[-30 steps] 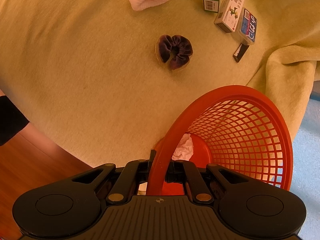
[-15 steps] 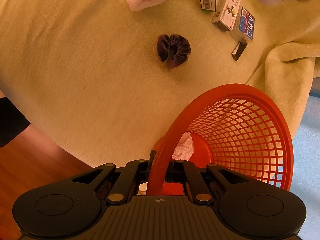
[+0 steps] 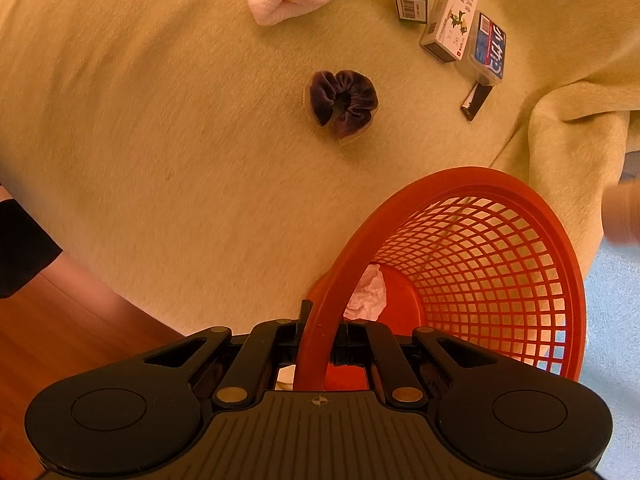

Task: Organize objects
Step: 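Carry the cap with the left tool into the wastebasket and release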

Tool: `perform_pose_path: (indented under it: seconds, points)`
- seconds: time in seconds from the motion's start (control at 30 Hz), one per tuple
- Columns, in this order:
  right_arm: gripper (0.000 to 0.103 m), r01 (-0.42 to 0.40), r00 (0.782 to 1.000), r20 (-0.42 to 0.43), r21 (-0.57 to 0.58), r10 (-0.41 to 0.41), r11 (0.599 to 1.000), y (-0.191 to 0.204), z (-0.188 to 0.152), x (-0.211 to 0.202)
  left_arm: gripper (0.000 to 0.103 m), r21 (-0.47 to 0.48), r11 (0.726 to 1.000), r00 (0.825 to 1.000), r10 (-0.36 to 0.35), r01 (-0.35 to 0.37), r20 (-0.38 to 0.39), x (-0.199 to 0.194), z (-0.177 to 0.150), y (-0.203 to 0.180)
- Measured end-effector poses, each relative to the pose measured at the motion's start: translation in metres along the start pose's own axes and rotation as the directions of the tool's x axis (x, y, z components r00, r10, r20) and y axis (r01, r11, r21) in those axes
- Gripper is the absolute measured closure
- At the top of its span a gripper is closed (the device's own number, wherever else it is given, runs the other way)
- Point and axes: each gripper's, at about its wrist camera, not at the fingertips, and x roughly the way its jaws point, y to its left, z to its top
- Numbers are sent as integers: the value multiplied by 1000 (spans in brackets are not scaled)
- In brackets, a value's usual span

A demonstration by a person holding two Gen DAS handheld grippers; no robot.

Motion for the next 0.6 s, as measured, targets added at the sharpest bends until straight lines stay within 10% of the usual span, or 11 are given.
perform_pose_path:
  seconds: [0.6]
  points:
    - [101,-1,1000,4,10,1,1000,0,-2,0,81,15,998,998,-60,60,-24,31,9,-21]
